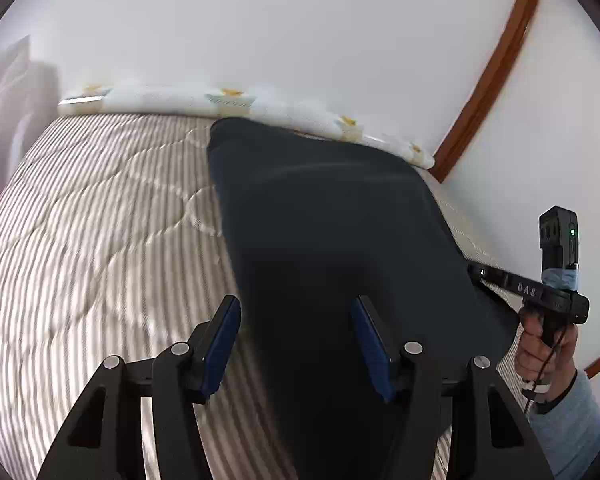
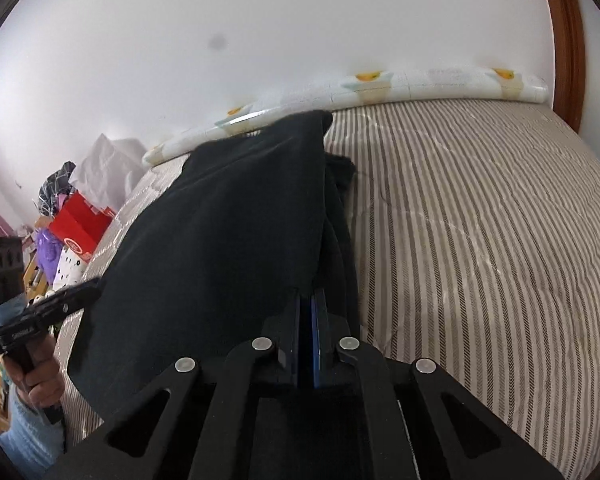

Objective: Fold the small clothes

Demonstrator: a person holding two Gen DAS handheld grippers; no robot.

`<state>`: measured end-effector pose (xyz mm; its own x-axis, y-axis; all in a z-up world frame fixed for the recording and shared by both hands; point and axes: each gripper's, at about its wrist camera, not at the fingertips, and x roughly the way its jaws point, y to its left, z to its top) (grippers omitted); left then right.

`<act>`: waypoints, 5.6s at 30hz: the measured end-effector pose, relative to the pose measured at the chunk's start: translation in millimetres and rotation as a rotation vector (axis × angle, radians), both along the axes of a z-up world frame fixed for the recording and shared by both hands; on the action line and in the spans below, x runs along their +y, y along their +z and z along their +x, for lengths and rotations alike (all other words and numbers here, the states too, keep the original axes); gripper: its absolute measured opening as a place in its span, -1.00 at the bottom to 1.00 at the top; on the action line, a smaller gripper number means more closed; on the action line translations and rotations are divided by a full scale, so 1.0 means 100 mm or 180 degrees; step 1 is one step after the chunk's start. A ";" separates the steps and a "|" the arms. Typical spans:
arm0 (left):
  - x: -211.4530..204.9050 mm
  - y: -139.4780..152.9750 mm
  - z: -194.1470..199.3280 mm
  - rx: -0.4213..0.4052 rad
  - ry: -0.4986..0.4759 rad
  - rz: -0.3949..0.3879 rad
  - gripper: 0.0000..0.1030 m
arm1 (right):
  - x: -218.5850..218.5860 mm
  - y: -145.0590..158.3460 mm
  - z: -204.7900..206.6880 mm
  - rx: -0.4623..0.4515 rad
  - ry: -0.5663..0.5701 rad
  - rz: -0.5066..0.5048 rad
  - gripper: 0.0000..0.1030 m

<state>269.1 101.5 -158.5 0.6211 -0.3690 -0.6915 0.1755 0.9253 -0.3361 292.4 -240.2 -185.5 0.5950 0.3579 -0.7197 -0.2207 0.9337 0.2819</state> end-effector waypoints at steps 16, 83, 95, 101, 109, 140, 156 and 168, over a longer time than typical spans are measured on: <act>-0.12 0.26 -0.38 0.0027 0.0170 0.0444 0.08 | 0.06 0.31 -0.58 -0.0465 -0.0400 -0.0434 -0.86; -0.34 -0.23 -0.31 0.0178 0.0037 0.0471 -0.61 | -0.09 0.04 -0.96 -0.0212 -0.0292 -0.0196 -0.81; -0.23 -0.16 -0.67 0.0054 0.0160 0.0625 -0.79 | 0.00 0.36 -0.97 -0.0564 -0.0244 -0.0312 -0.66; -0.24 0.11 -0.74 -0.0028 0.0093 0.0573 -0.79 | 0.13 0.23 -0.59 -0.0529 -0.0287 -0.0284 -0.58; -0.45 0.12 -0.42 -0.0091 0.0166 0.0737 -0.53 | 0.22 0.12 -0.54 -0.0324 -0.0334 -0.0364 -0.57; -0.13 0.01 -0.28 -0.0104 0.0194 0.0285 -0.27 | -0.20 0.13 -0.27 -0.0060 -0.0303 -0.0036 -0.79; -0.23 -0.07 -0.33 -0.0054 0.0259 0.0421 -0.26 | -0.14 0.12 -0.64 -0.0143 -0.0483 -0.0334 -0.75; -0.37 -0.09 -0.39 0.0012 0.0304 0.0517 -0.26 | 0.01 0.16 -0.76 -0.0207 -0.0589 -0.0752 -0.75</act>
